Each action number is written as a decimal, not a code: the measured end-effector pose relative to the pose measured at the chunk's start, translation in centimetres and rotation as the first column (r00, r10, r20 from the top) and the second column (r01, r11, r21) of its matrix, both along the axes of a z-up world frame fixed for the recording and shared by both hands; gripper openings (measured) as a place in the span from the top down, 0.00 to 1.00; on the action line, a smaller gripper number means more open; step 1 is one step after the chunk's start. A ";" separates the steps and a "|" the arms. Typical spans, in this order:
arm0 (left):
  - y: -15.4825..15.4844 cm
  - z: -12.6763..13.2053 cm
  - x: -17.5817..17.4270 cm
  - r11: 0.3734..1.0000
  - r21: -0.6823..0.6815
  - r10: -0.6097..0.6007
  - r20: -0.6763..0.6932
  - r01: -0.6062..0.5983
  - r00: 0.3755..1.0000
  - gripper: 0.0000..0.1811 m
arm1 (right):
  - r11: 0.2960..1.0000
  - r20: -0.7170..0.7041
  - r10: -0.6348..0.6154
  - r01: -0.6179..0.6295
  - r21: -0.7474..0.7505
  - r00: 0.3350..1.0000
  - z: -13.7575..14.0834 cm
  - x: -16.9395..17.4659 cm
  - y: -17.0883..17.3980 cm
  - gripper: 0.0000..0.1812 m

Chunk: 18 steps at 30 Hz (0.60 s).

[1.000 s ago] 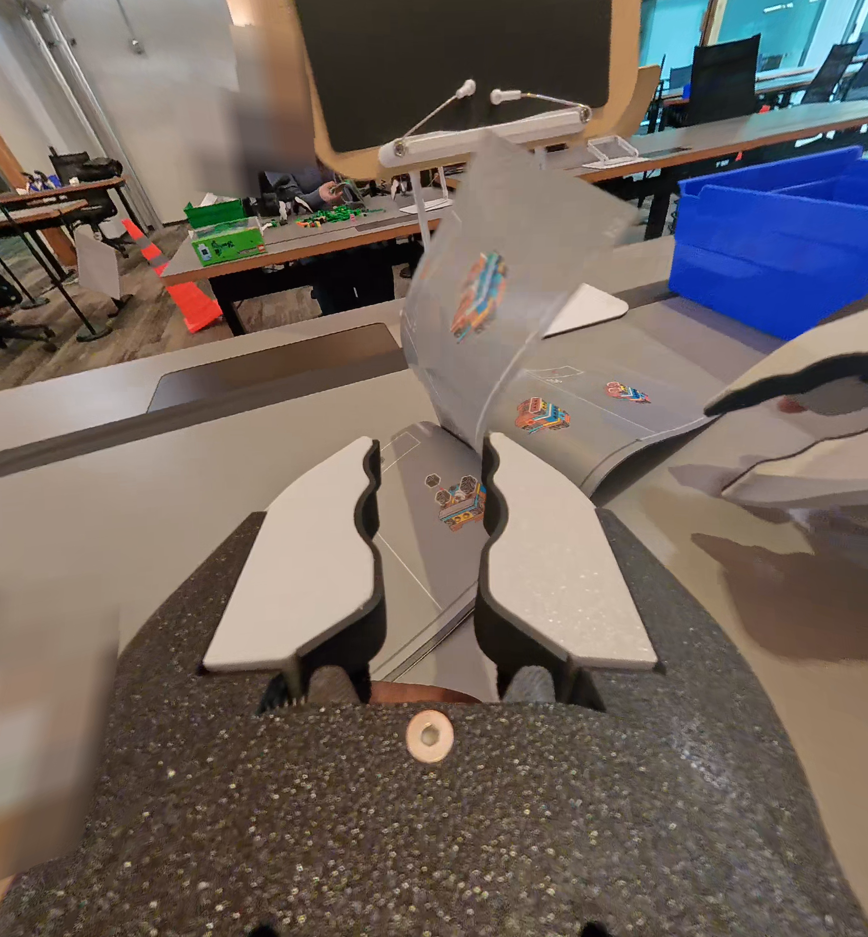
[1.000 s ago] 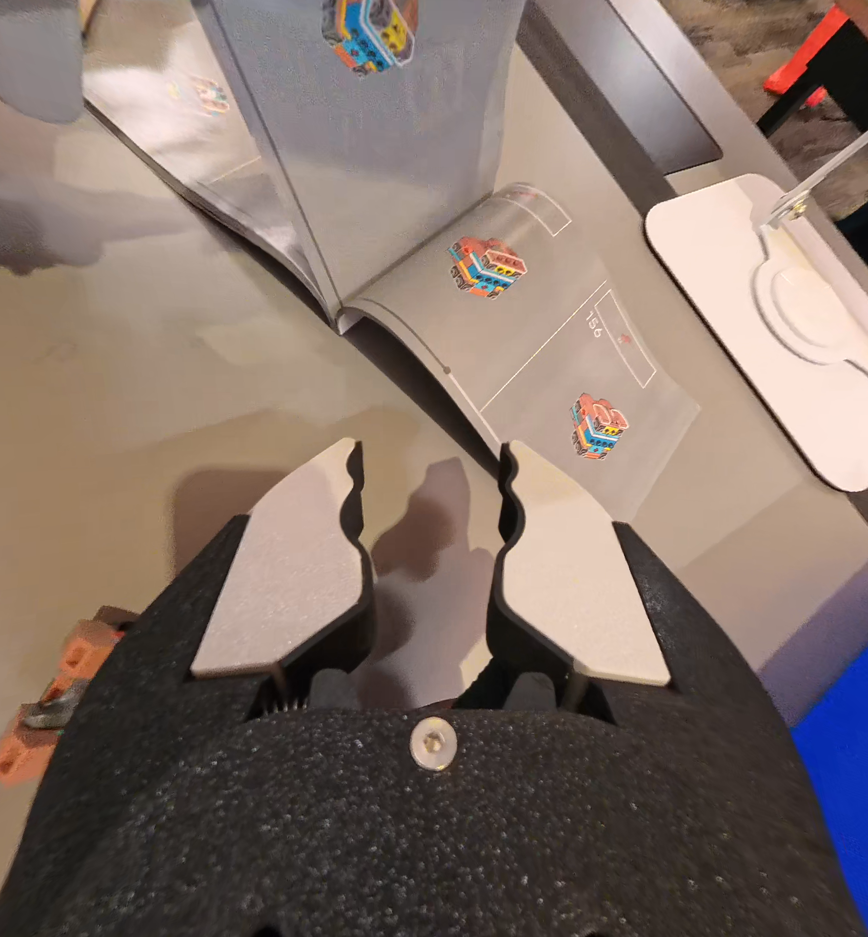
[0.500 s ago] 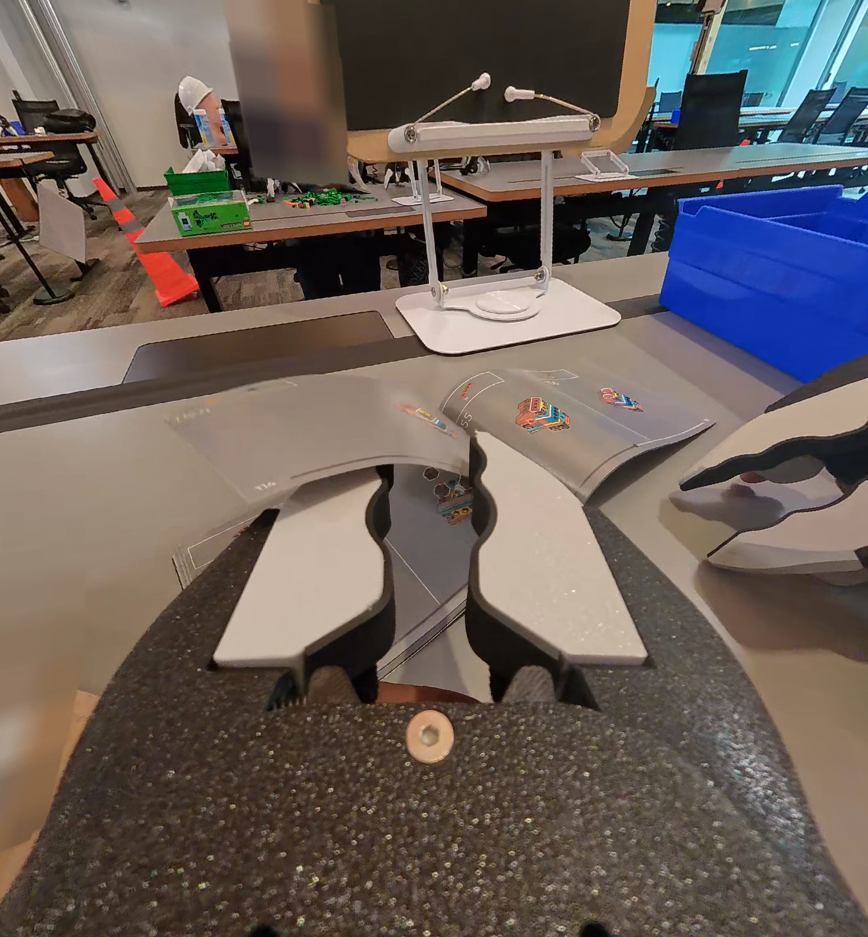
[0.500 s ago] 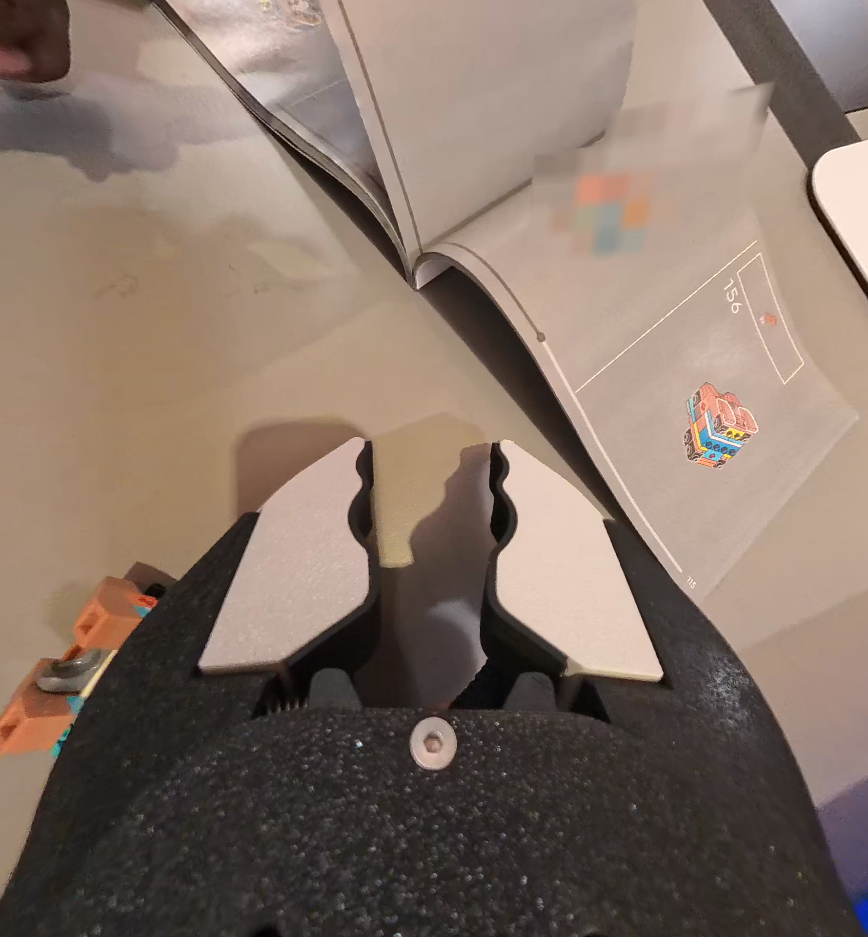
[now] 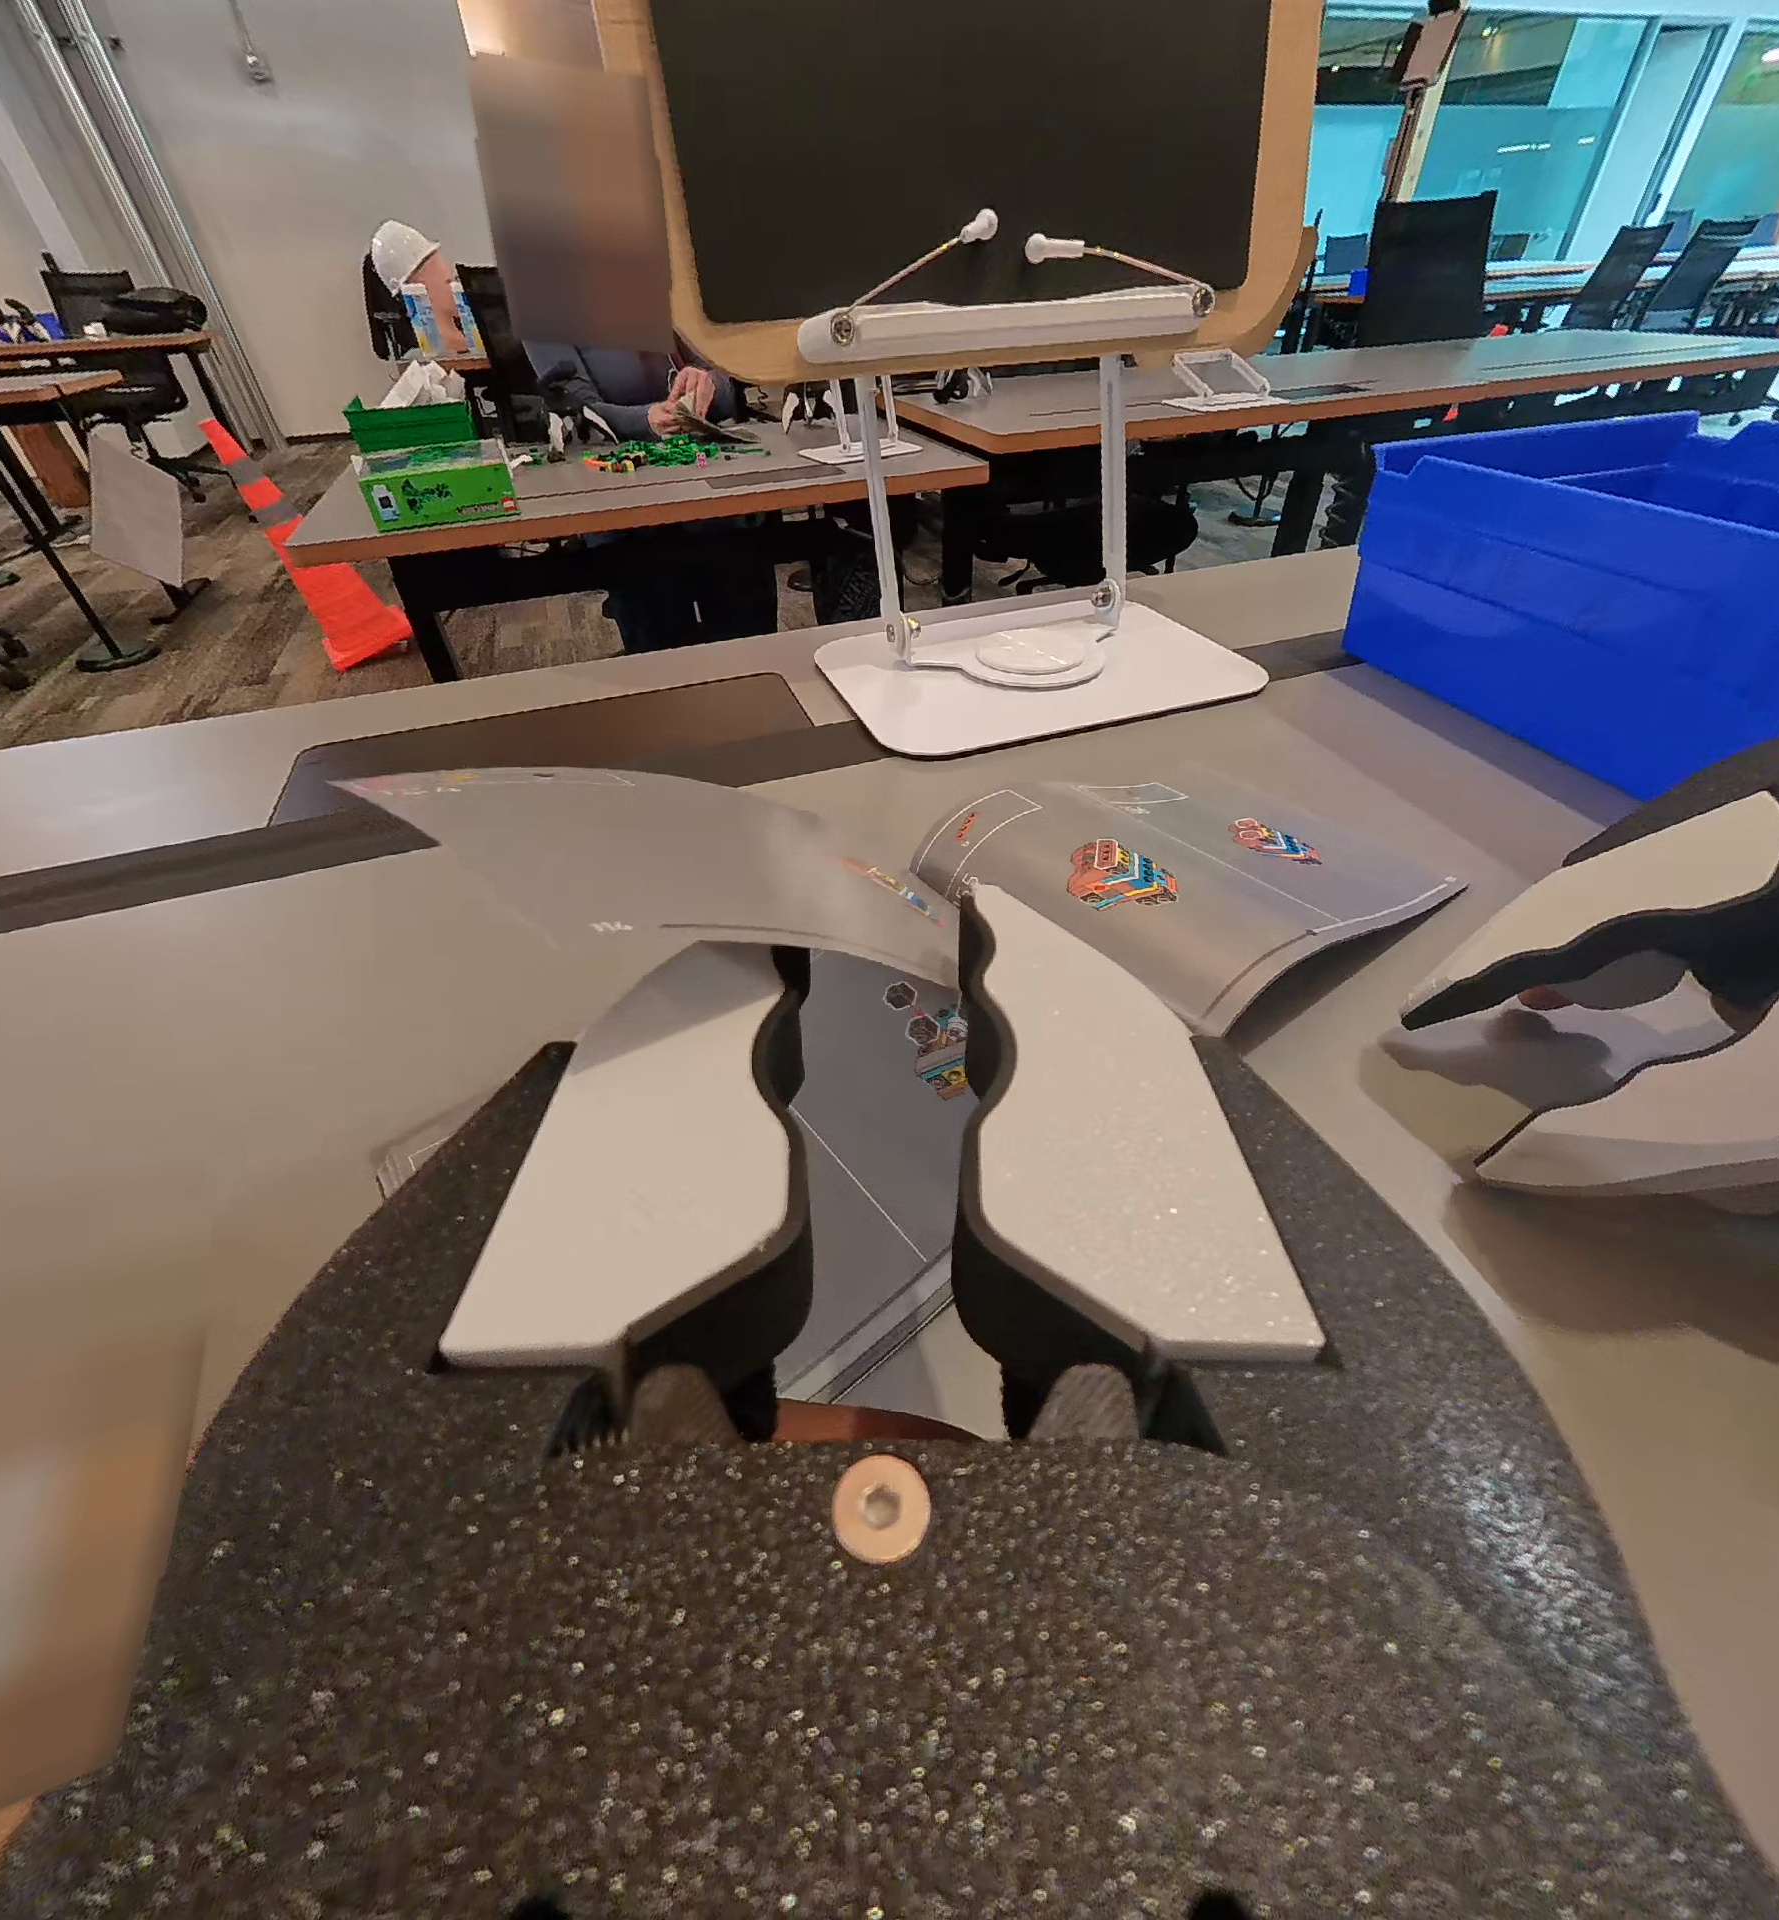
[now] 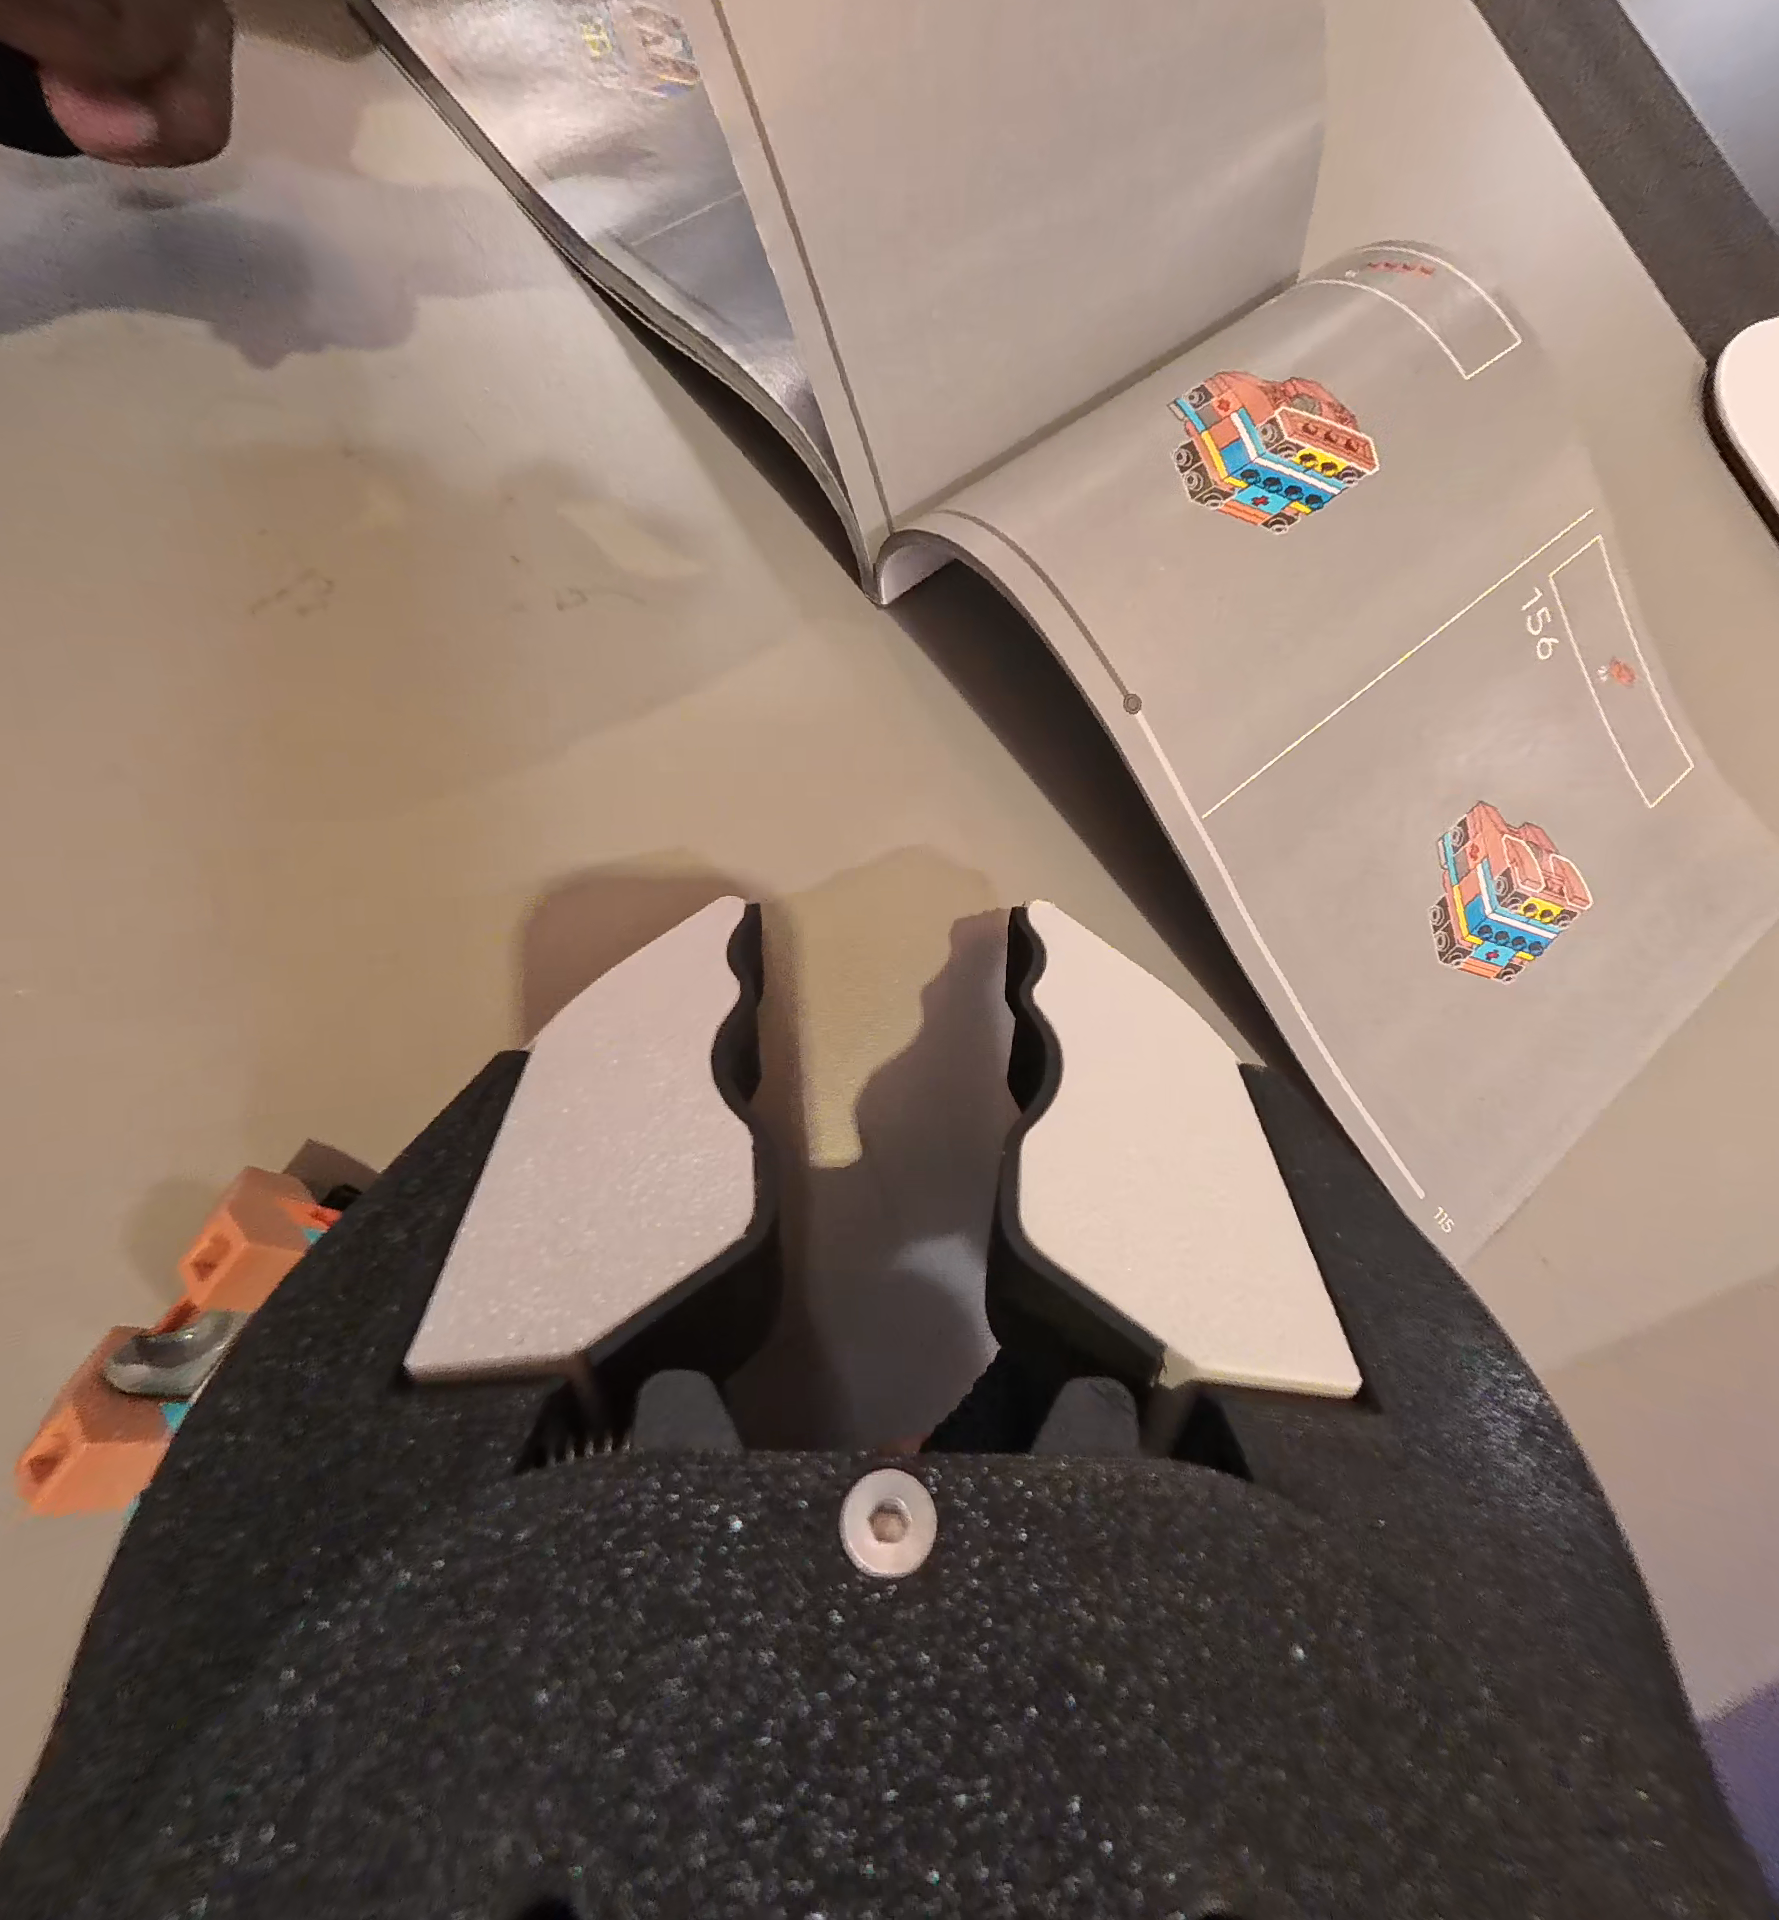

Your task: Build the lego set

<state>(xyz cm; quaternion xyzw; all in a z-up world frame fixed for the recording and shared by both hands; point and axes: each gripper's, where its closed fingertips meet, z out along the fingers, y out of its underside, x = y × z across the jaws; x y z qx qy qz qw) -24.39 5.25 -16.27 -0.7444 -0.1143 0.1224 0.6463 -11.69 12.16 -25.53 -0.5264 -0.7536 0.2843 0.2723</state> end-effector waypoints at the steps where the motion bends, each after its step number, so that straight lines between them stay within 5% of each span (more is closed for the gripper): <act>1: 0.0 0.1 -0.1 1.000 0.003 0.002 -0.003 -0.002 1.000 0.85 | 1.000 0.000 -0.001 0.001 -0.006 1.000 0.0 0.0 0.0 0.75; 18: -2.5 -0.3 -2.2 0.998 -0.044 0.043 -0.082 -0.047 0.996 0.85 | 0.999 0.023 0.015 -0.015 -0.032 1.000 -0.2 0.1 -0.2 0.75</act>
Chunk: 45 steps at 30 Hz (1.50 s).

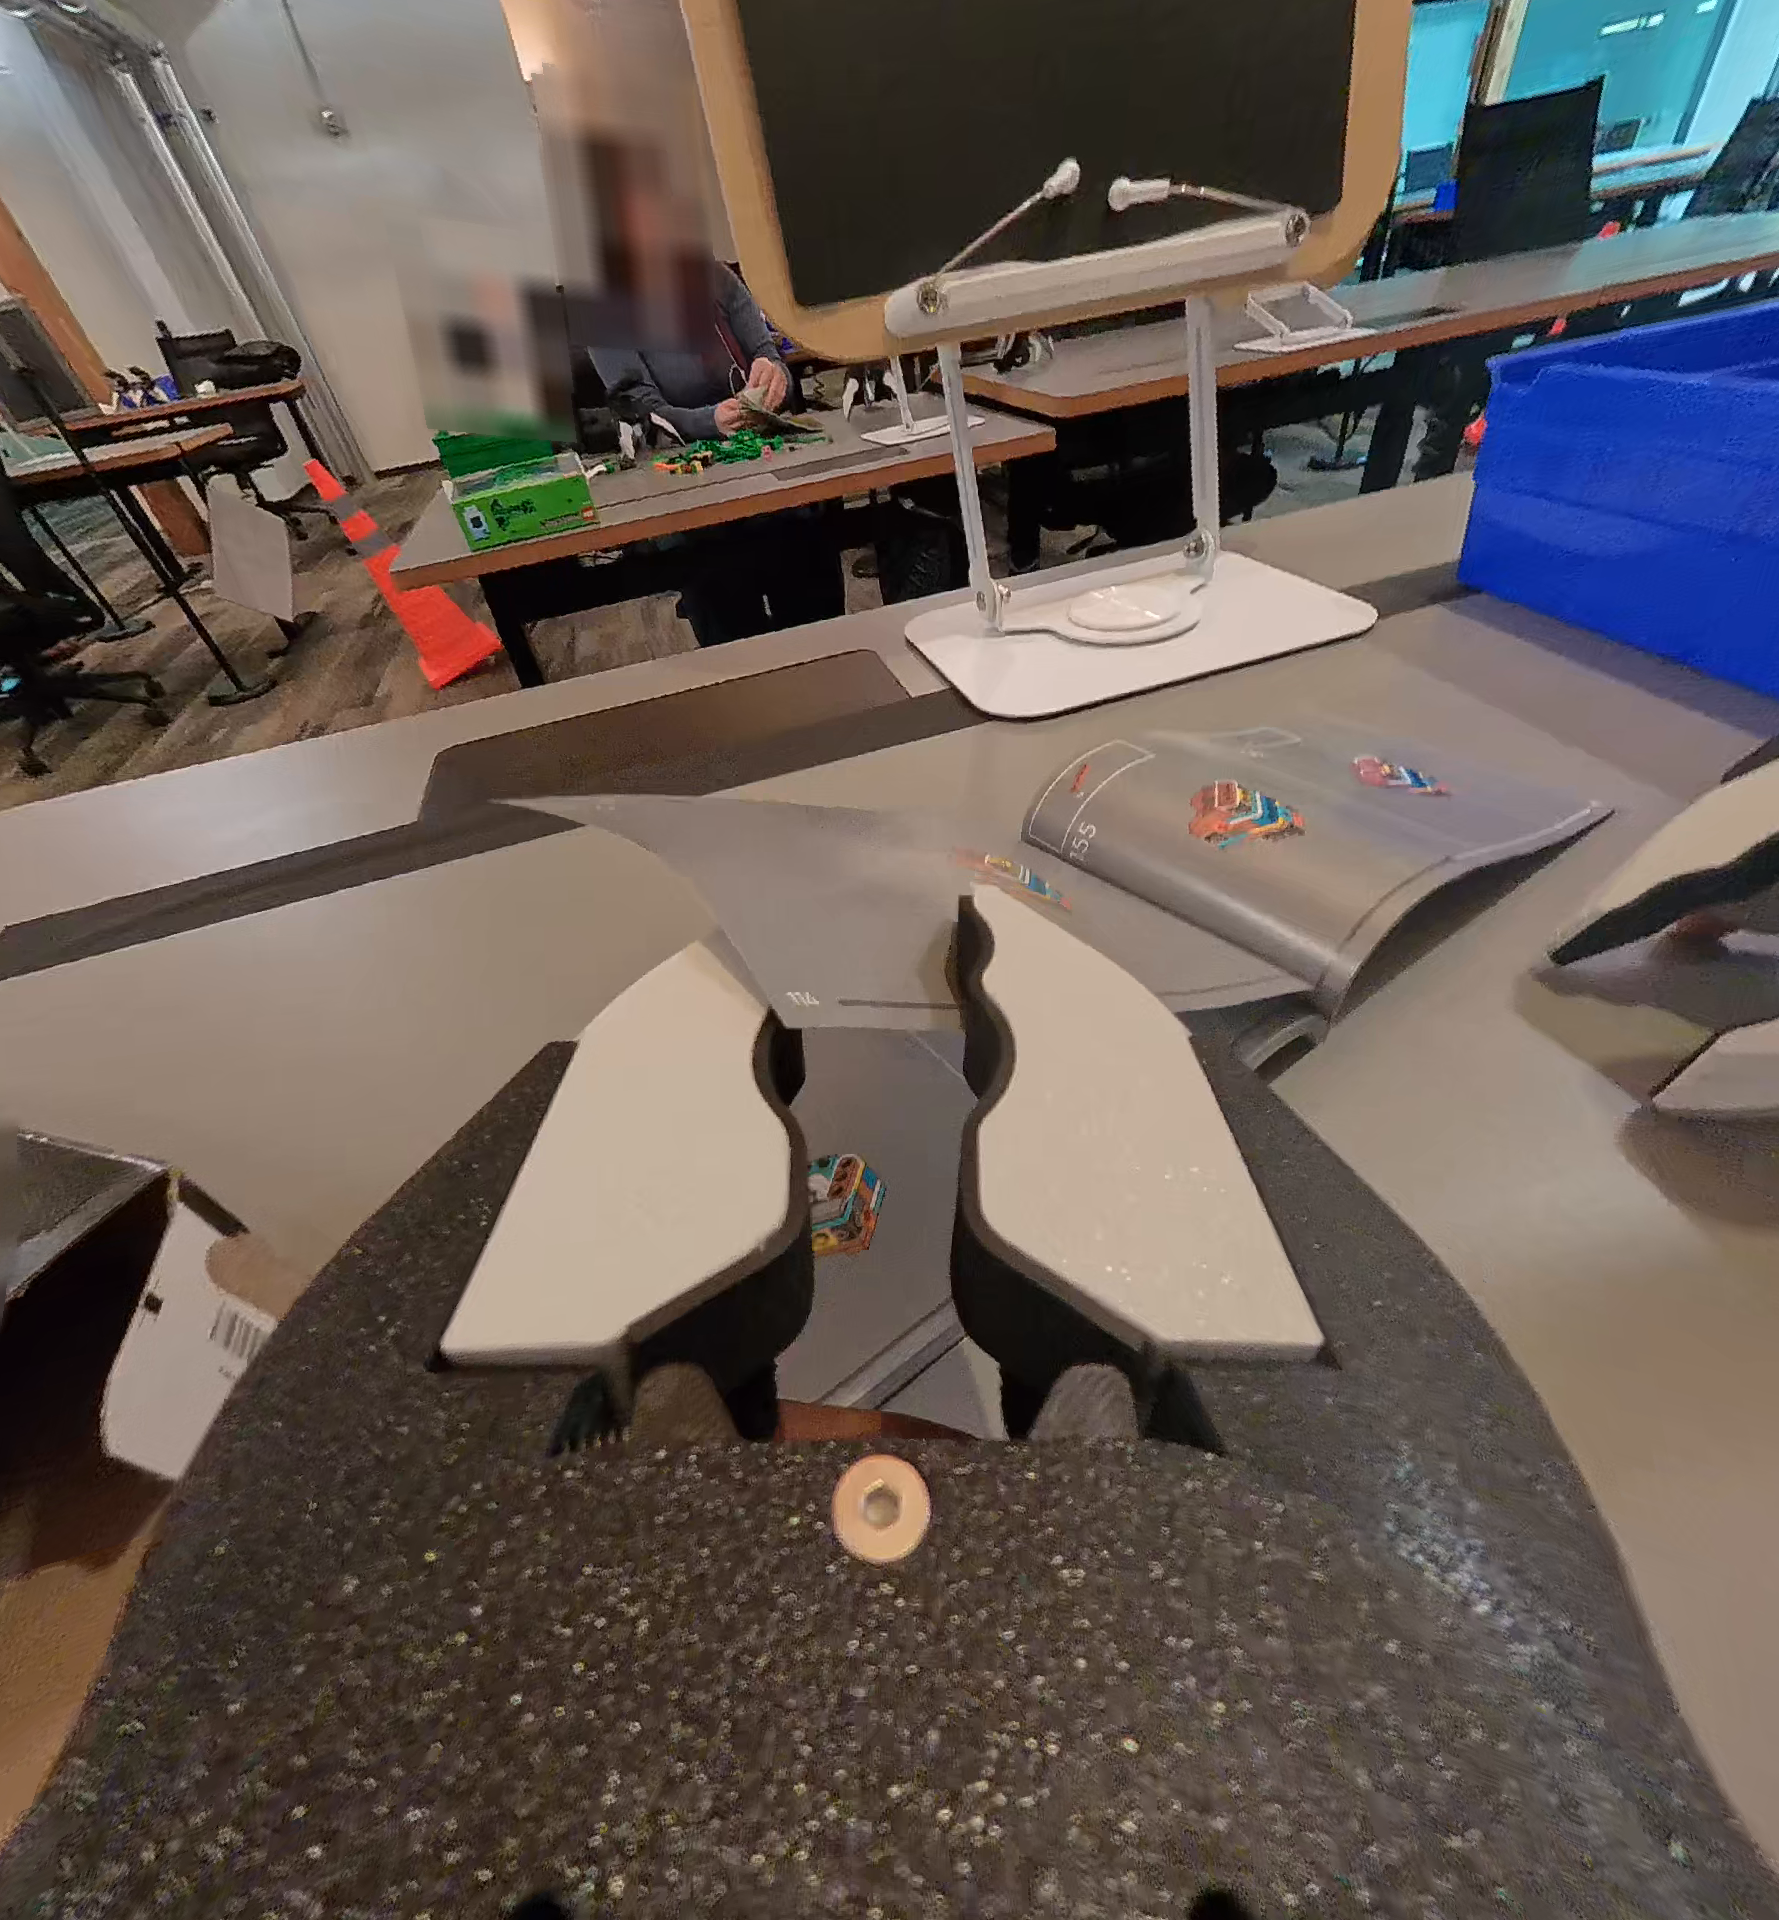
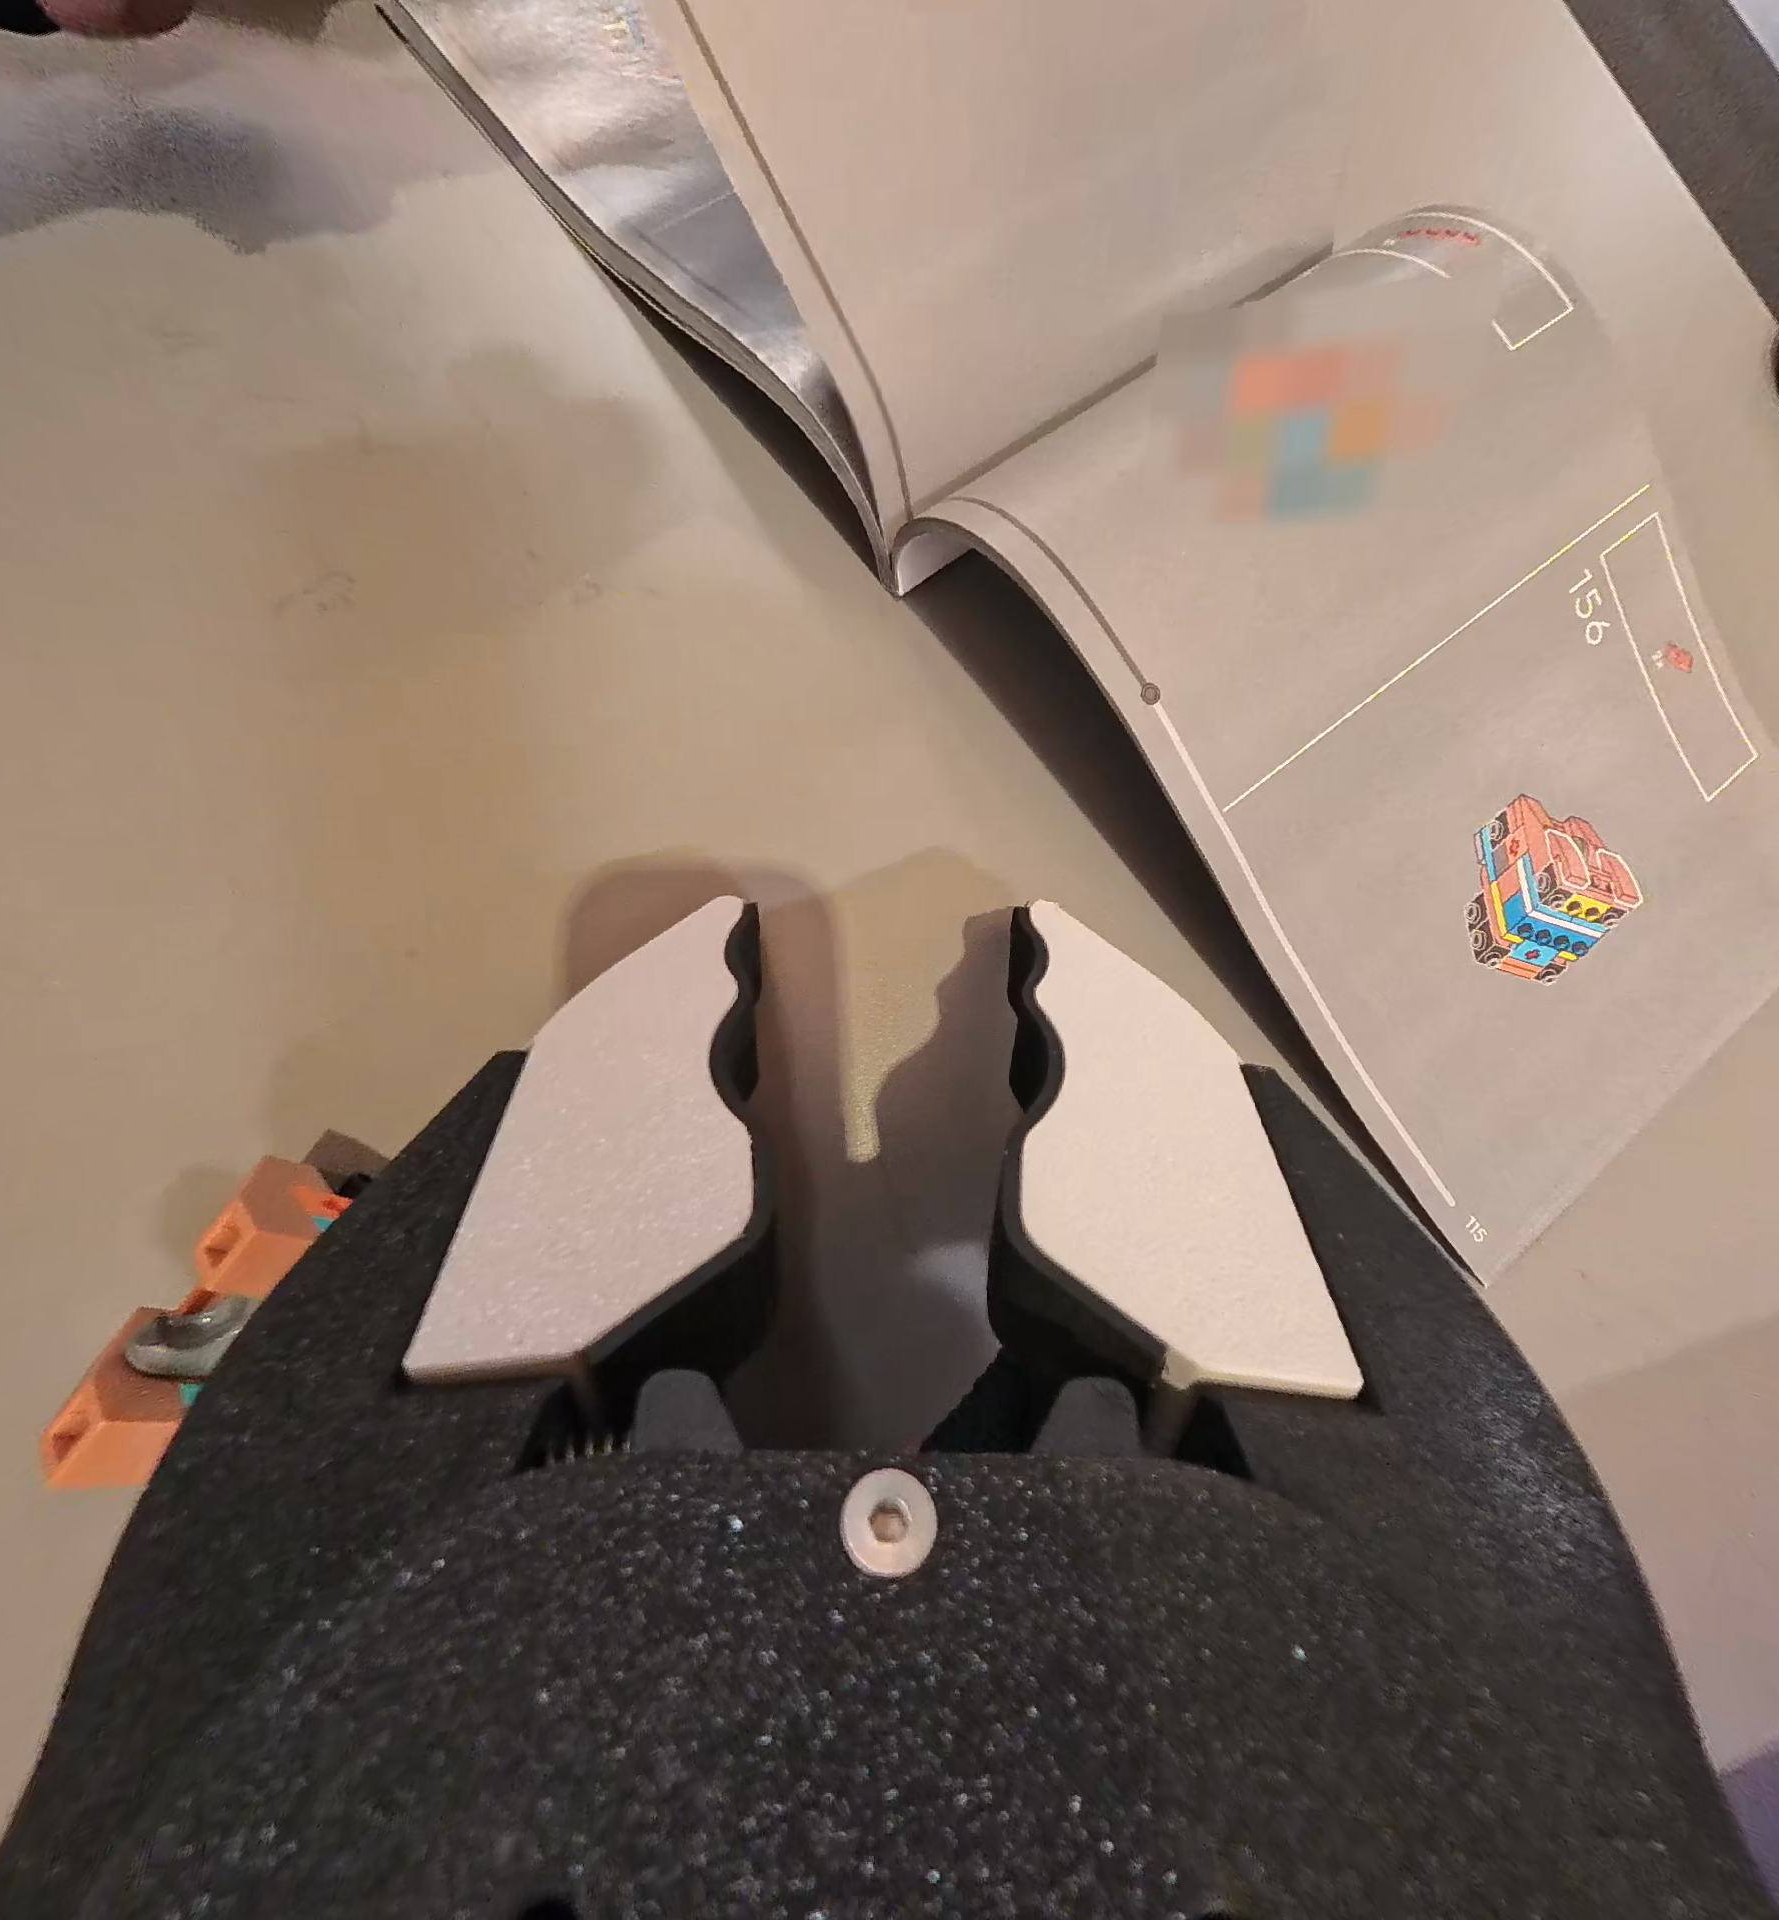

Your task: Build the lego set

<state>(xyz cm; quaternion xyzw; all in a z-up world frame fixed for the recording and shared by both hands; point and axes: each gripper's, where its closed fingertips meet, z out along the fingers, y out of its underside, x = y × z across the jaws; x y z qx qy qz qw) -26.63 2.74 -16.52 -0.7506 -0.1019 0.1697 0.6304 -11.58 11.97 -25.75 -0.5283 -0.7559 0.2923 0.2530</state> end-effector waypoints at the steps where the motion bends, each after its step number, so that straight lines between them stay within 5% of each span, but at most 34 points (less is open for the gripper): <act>1: -0.2 -0.2 0.0 1.000 -0.015 0.002 -0.015 -0.002 1.000 0.85 | 1.000 0.001 0.000 0.000 0.000 1.000 0.0 0.0 0.0 0.75; 11: -3.8 -2.3 -1.4 0.982 -0.150 0.112 -0.047 -0.118 0.993 0.81 | 1.000 0.006 0.000 0.000 -0.028 1.000 0.0 0.0 0.0 0.74; 18: -6.7 -1.7 1.6 0.966 -0.226 0.092 -0.155 -0.126 0.984 0.76 | 0.998 0.005 -0.003 0.004 -0.069 1.000 0.2 0.0 0.0 0.74; 22: -4.7 -1.1 6.6 0.967 -0.246 -0.101 -0.153 0.061 0.983 0.75 | 0.996 0.002 -0.011 0.012 -0.092 1.000 0.3 0.0 0.1 0.75; 30: -1.1 -4.1 16.6 0.826 -0.345 -0.461 0.046 0.447 0.886 0.69 | 0.991 -0.044 -0.075 0.069 -0.112 0.996 0.9 0.1 0.8 0.77; 37: 0.8 -5.5 21.9 0.736 -0.301 -0.593 0.147 0.607 0.792 0.69 | 0.986 -0.052 -0.086 0.077 -0.150 0.995 1.2 0.1 1.1 0.77; 45: 3.1 -6.2 24.8 0.686 -0.347 -0.639 0.134 0.640 0.757 0.70 | 0.977 -0.039 -0.073 0.064 -0.204 0.997 1.2 0.0 1.0 0.77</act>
